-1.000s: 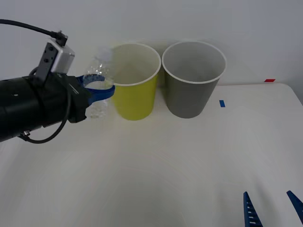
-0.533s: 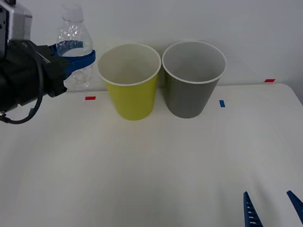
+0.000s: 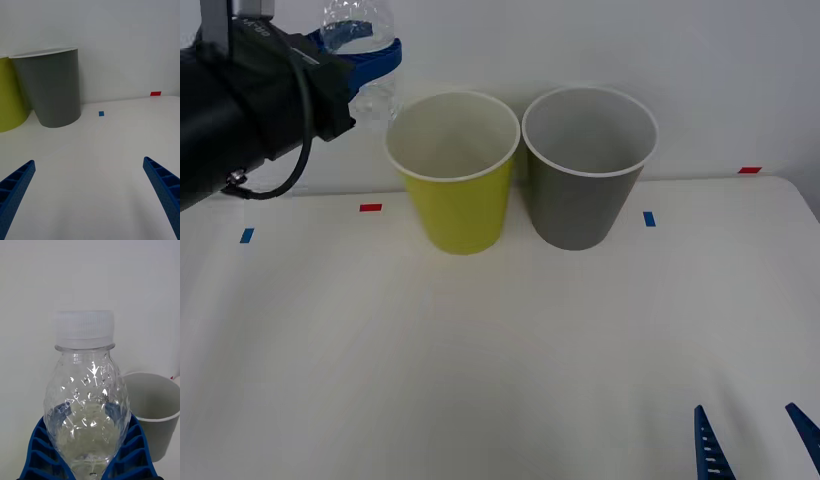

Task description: Put cans in the gray bin and PET bottles in the light green bin.

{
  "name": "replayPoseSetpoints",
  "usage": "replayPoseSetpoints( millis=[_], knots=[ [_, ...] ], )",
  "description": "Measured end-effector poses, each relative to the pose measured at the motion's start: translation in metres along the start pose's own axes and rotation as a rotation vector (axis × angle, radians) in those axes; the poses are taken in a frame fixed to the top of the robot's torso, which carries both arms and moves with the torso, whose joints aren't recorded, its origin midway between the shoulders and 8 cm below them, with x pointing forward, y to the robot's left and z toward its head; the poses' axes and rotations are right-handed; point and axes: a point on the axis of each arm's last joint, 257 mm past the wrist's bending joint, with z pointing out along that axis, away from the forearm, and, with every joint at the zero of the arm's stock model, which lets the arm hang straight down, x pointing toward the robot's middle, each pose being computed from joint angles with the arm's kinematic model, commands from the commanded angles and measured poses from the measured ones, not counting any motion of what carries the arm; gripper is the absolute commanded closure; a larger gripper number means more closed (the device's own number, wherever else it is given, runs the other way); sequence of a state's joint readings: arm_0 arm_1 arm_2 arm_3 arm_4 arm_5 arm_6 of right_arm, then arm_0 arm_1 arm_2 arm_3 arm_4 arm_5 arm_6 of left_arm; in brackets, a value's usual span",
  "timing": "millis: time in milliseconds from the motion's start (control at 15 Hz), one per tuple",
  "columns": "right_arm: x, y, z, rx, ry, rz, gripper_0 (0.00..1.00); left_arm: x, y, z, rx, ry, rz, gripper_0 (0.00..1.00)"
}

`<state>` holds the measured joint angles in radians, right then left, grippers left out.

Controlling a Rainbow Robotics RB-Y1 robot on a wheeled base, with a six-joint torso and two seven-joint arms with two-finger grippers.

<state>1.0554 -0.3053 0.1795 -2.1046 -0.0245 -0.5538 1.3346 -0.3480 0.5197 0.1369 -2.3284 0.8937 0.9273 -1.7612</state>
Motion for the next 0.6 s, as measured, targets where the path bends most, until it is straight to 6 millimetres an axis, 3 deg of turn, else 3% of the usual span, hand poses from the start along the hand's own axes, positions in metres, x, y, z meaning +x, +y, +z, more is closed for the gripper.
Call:
replayPoseSetpoints(
  millis=[400,600],
  knots=[
    [0.0,0.0,0.0,0.0,0.0,0.0,0.0,0.011,-0.003,0.076,-0.004,-0.058,-0.058,1.0],
    [0.0,0.0,0.0,0.0,0.0,0.0,0.0,0.014,-0.006,0.096,-0.005,-0.068,-0.071,1.0]
  ],
)
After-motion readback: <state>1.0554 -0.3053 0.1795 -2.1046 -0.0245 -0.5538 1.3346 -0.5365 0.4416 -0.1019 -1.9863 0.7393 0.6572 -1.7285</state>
